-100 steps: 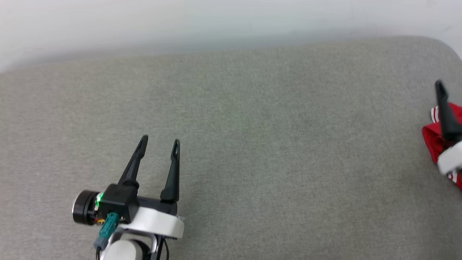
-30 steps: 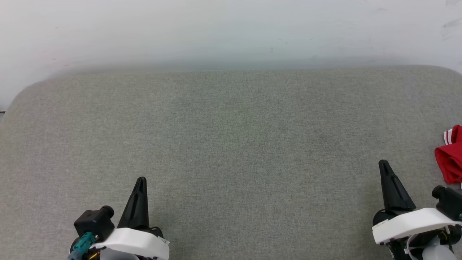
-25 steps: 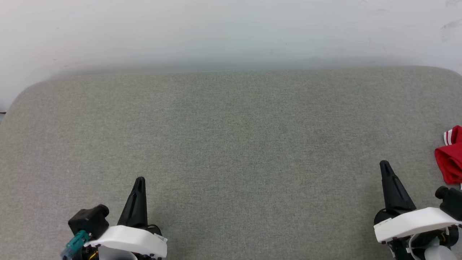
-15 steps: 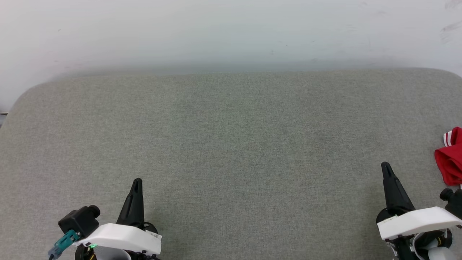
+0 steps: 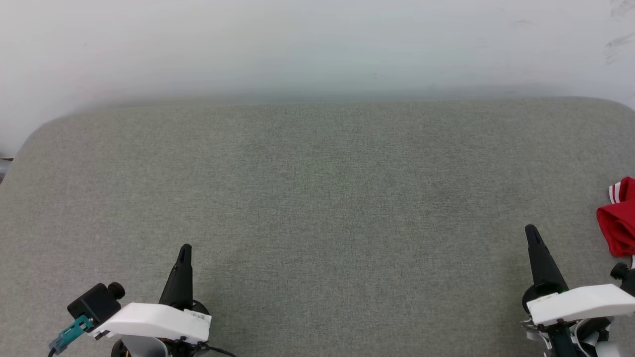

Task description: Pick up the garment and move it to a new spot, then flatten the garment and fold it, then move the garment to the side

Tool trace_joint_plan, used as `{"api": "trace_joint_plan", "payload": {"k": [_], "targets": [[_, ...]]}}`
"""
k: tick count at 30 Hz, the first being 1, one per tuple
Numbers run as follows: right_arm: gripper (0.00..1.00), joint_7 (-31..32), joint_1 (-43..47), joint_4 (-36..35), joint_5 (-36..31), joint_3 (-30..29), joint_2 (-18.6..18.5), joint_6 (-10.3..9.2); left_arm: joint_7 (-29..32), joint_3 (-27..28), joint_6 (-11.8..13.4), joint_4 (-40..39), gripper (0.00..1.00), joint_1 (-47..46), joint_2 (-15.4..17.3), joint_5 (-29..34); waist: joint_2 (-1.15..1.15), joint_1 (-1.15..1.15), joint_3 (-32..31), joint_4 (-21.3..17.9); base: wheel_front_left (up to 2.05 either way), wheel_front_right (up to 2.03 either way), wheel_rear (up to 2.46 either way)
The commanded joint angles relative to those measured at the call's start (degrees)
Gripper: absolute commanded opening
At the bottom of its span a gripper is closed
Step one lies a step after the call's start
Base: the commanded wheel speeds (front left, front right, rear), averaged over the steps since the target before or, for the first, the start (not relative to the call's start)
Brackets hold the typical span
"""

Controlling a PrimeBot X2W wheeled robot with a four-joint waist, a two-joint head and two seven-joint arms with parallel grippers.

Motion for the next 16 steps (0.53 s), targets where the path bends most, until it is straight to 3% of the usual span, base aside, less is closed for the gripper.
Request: {"api": "trace_joint_plan", "payload": {"k": [1,16], "targets": [[0.0,0.44,-1.27,-0.54,1.95,-0.43,0.24,-0.01,0.47,0.47,-0.45,-0.31,0.0,-1.59,0.2,-2.19,0.0,0.0,-0.07,0.02,0.0,0.0,0.0],[0.0,2.84,-1.47,-0.17,10.62,-1.33,0.96,-0.01,2.8,1.46,-1.28,0.93,0.0,-2.3,0.28,-12.44,0.0,0.0,-0.64,0.17,0.0,0.0,0.0]]}}
